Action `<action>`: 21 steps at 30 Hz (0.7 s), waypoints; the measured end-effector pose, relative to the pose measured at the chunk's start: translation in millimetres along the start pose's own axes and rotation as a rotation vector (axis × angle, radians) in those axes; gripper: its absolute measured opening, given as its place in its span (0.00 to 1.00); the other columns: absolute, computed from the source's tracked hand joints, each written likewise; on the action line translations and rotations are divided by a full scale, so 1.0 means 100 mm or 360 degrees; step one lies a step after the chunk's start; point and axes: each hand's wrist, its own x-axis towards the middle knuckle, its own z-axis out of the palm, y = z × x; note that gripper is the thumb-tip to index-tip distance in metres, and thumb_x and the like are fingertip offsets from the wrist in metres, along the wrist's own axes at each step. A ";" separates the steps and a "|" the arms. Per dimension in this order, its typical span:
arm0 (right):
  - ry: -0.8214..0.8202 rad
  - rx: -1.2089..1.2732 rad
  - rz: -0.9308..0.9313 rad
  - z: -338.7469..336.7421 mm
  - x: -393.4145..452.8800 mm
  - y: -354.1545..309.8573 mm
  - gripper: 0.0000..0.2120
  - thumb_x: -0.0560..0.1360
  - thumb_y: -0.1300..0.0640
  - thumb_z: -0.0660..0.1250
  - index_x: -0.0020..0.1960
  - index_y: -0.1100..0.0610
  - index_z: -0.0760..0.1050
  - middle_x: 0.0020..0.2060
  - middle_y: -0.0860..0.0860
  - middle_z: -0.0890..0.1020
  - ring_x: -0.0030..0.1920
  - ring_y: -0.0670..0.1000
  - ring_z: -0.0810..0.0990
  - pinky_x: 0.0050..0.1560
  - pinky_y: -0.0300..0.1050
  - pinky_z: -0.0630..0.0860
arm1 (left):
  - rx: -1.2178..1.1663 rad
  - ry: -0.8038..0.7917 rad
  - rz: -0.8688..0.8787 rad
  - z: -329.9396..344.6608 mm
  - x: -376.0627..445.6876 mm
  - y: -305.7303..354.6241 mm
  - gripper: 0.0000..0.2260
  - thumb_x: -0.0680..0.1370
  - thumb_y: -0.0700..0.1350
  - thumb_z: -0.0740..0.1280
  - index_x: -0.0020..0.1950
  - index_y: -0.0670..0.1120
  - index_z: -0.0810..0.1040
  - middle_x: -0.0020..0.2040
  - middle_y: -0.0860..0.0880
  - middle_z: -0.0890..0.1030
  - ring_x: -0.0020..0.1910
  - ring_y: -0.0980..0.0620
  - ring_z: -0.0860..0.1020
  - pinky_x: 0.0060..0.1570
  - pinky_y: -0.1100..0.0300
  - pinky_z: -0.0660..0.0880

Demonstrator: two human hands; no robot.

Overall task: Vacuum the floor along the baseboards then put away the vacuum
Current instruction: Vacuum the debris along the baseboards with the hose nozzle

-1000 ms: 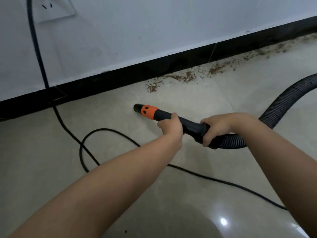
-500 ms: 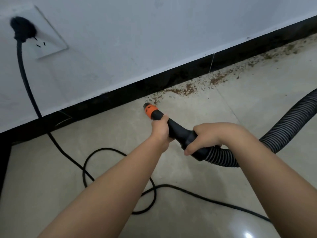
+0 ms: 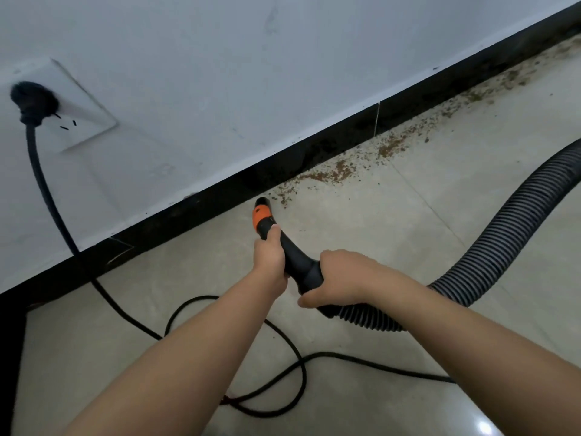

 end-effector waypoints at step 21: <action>0.0101 0.0437 0.0110 0.98 0.43 -0.77 0.25 0.68 0.43 0.71 0.49 0.53 0.58 0.36 0.43 0.65 0.41 0.47 0.71 0.29 0.35 0.64 | 0.0090 -0.0308 -0.0040 -0.99 0.54 0.01 0.18 0.80 0.54 0.58 0.59 0.40 0.71 0.39 0.45 0.74 0.36 0.49 0.73 0.37 0.56 0.71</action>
